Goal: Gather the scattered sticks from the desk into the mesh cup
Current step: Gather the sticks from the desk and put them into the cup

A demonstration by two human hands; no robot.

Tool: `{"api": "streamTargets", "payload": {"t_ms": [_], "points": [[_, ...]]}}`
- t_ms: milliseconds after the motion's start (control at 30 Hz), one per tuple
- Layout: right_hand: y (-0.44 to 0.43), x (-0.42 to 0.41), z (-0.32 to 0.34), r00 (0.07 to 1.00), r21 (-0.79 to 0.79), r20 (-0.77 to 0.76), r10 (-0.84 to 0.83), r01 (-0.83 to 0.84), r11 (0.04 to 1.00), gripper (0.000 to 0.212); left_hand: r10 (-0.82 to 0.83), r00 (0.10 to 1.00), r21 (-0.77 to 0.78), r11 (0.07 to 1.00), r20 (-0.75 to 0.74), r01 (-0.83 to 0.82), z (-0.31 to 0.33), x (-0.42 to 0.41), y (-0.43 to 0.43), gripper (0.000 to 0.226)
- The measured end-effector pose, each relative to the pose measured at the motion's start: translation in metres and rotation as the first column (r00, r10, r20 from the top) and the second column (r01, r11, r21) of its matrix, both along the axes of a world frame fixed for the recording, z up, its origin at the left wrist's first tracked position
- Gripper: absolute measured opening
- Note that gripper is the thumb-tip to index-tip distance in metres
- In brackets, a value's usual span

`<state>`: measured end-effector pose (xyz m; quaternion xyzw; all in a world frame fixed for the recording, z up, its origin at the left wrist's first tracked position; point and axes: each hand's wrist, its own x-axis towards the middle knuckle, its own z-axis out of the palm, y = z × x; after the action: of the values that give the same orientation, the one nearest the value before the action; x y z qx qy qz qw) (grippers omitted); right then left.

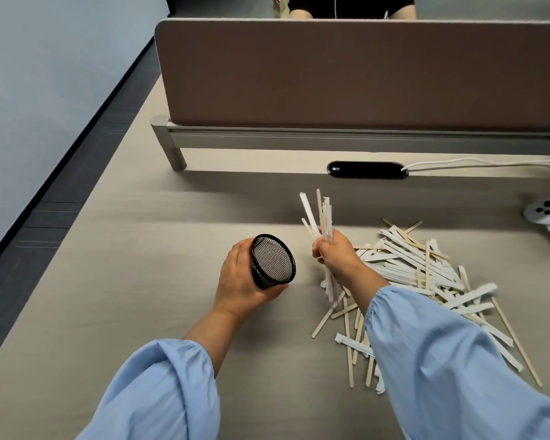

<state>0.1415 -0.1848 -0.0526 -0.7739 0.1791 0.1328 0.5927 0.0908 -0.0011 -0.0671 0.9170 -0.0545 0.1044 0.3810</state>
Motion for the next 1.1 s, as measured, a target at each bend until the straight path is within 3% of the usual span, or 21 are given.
{"api": "streamTargets", "payload": {"t_ms": [100, 233, 333, 400, 500, 567, 633, 733, 867, 1000, 1100], "points": [[-0.002, 0.004, 0.011, 0.99, 0.241, 0.008, -0.14, 0.134, 0.961, 0.017, -0.017, 1.0, 0.02, 1.0, 0.017, 0.017, 0.0, 0.0, -0.002, 0.091], [-0.003, 0.007, 0.041, 0.936, 0.585, 0.026, -0.351, 0.271, 0.764, 0.018, -0.048, 0.999, 0.031, 0.998, 0.023, 0.048, 0.0, 0.0, -0.008, 0.09], [-0.004, 0.005, 0.068, 0.877, 0.74, 0.05, -0.478, 0.289, 0.607, 0.033, -0.084, 0.996, 0.011, 0.996, -0.009, 0.084, 0.004, -0.002, -0.019, 0.091], [0.001, 0.002, 0.08, 0.874, 0.788, 0.06, -0.482, 0.255, 0.561, 0.043, -0.108, 0.994, -0.029, 0.994, -0.02, 0.108, 0.007, -0.004, -0.027, 0.091], [0.011, -0.007, 0.077, 0.893, 0.69, 0.164, -0.419, 0.2, 0.696, 0.047, -0.108, 0.994, -0.147, 0.984, -0.036, 0.101, 0.015, -0.005, -0.041, 0.092], [0.012, -0.018, 0.066, 0.916, 0.48, 0.275, -0.291, 0.131, 0.868, 0.046, -0.096, 0.994, -0.265, 0.961, -0.056, 0.078, 0.02, -0.006, -0.05, 0.088], [0.009, -0.027, 0.058, 0.931, 0.323, 0.308, -0.194, 0.09, 0.942, 0.035, -0.083, 0.994, -0.375, 0.926, -0.064, 0.053, 0.023, -0.004, -0.055, 0.083], [-0.001, -0.033, 0.051, 0.934, 0.278, 0.325, -0.146, 0.053, 0.959, 0.002, -0.066, 0.995, -0.434, 0.901, -0.072, 0.028, 0.023, -0.001, -0.057, 0.085], [-0.014, -0.041, 0.054, 0.942, 0.238, 0.336, -0.014, -0.07, 0.969, 0.021, -0.078, 0.993, -0.423, 0.906, -0.086, 0.035, 0.025, 0.002, -0.061, 0.083], [-0.018, -0.041, 0.06, 0.937, 0.236, 0.348, -0.017, -0.07, 0.969, 0.017, -0.091, 0.99, -0.422, 0.906, -0.105, 0.038, 0.024, 0.001, -0.065, 0.085], [-0.016, -0.043, 0.056, 0.955, 0.193, 0.291, 0.056, -0.116, 0.974, 0.033, -0.102, 0.984, -0.489, 0.872, -0.148, 0.016, 0.027, -0.001, -0.069, 0.083]]}}
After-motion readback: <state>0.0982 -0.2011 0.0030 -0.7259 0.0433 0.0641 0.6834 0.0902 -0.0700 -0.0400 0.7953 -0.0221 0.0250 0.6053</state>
